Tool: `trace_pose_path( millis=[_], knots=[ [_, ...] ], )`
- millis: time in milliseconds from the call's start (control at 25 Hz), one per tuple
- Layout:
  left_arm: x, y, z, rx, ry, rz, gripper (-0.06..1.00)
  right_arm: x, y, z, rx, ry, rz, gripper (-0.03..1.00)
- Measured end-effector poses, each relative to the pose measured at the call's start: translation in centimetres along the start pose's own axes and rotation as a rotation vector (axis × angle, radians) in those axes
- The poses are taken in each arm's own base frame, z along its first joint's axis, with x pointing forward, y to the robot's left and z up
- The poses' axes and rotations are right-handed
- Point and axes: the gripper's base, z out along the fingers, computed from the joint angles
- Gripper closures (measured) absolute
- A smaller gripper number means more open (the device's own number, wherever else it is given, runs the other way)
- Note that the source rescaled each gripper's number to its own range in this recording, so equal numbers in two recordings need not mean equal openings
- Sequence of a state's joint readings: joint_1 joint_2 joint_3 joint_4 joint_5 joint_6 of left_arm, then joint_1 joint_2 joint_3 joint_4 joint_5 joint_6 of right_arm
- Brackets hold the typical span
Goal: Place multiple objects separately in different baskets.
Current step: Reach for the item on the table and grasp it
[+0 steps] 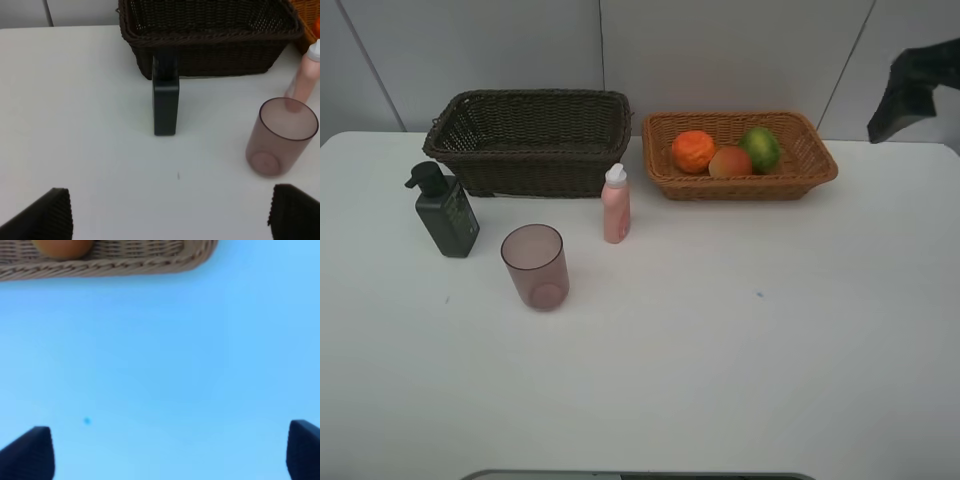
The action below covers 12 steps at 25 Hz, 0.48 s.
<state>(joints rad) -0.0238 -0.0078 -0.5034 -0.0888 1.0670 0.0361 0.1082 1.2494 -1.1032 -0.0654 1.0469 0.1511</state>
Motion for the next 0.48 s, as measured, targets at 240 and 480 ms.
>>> trace_pose_path(
  millis=[240,480],
  knots=[
    [0.0,0.0,0.0,0.0,0.0,0.0,-0.05,5.1,-0.6,-7.0,-0.036,-0.147,0.001,0.04],
    [0.0,0.0,0.0,0.0,0.0,0.0,-0.05,10.3,-2.1,-12.8,-0.018,-0.338,-0.002,0.04]
  ],
)
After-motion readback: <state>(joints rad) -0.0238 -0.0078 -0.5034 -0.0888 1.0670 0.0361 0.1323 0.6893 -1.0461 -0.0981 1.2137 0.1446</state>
